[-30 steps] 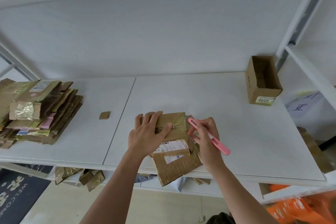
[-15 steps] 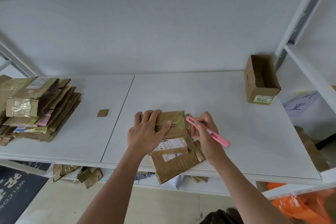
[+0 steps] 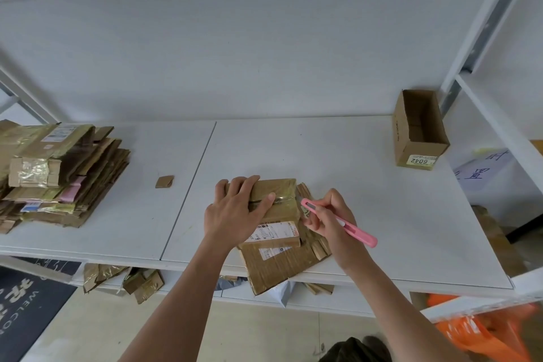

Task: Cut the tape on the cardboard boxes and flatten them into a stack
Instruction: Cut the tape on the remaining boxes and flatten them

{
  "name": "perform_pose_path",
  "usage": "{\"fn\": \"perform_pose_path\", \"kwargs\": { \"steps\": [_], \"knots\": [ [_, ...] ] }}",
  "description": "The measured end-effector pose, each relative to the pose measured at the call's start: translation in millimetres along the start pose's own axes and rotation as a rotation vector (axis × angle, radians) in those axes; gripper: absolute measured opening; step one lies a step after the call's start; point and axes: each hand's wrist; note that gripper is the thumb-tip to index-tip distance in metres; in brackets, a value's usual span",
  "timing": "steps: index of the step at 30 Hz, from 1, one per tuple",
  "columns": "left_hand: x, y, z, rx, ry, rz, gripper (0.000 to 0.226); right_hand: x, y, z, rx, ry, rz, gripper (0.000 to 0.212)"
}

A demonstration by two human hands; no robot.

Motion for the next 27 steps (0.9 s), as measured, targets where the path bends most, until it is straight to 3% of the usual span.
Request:
{"fn": "perform_pose_path", "kwargs": {
  "steps": [6, 11, 15, 19, 23, 25, 27],
  "knots": [
    [0, 0, -1, -0.009, -0.004, -0.006, 0.061, -8, 0, 0, 0.074, -0.019, 0.005, 0.021],
    [-1, 1, 0, -0.012, 0.005, 0.002, 0.061, -11, 0, -2, 0.113, -0.05, 0.022, 0.015],
    [-4, 0, 0, -0.015, -0.003, 0.003, 0.061, -18, 0, -3, 0.031, -0.051, 0.002, 0.022],
    [-6, 0, 0, -0.029, -0.009, 0.004, 0.06, -20, -2, -6, -0.111, -0.054, -0.042, 0.016],
    [-7, 1, 0, -0.029, -0.001, -0.006, 0.058, -28, -15, -9, -0.051, -0.081, -0.066, 0.018],
    [-7, 3, 0, -0.031, -0.005, -0.009, 0.058, -27, -15, -17, -0.179, 0.046, -0.129, 0.022],
    [-8, 3, -1, -0.033, -0.007, -0.014, 0.059, -19, 0, -35, -0.47, 0.163, -0.163, 0.013]
  ]
}}
Point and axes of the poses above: each hand's wrist, its own x-axis towards the middle knuckle, its own z-axis out of the palm, y = z × x, and after that the axes turned 11 degrees about -y, right-handed
